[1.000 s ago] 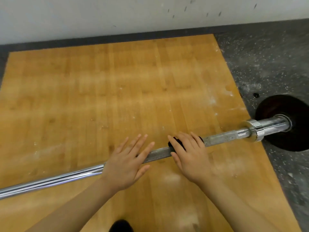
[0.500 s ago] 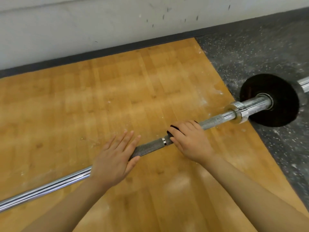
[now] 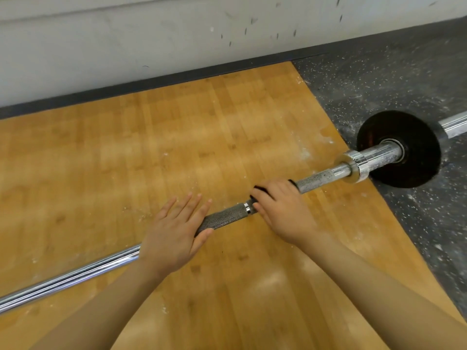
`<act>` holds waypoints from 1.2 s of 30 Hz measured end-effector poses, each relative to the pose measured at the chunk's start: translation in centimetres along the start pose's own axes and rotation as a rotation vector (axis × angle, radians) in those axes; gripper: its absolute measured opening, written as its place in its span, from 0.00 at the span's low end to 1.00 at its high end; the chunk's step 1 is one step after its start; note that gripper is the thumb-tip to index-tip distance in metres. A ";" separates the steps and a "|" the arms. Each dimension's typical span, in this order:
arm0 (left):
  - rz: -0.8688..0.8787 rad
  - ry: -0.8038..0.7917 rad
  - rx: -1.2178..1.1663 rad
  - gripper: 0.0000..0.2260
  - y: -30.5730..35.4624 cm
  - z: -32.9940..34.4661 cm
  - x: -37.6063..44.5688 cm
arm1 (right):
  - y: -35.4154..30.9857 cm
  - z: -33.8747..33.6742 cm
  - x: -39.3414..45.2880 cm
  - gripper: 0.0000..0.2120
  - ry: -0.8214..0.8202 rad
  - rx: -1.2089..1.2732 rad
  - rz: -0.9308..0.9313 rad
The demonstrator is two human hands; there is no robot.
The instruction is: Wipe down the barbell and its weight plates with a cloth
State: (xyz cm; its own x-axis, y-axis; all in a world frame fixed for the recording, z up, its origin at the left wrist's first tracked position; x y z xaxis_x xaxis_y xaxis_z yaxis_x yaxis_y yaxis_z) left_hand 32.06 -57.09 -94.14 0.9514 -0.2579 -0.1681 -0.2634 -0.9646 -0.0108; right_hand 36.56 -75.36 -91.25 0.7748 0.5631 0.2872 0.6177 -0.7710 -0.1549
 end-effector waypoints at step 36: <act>-0.142 -0.007 -0.047 0.36 -4.0 -0.4 3.6 | 3.6 -3.7 2.9 0.15 0.223 0.019 0.076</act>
State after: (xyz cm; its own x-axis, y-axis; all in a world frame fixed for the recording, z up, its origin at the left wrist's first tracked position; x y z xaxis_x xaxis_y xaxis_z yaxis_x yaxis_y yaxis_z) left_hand 36.59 -54.19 -94.34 0.9775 -0.1181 -0.1748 -0.1179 -0.9930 0.0114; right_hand 40.52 -77.61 -87.49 0.7719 0.4220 0.4756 0.5625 -0.8019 -0.2014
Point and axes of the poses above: each hand's wrist, its own x-axis towards the middle knuckle, its own z-axis out of the palm, y = z × x, the point moved 9 cm from there along x, towards the middle knuckle, and after that the axes turned 4 degrees about -z, right-handed, at the moved point
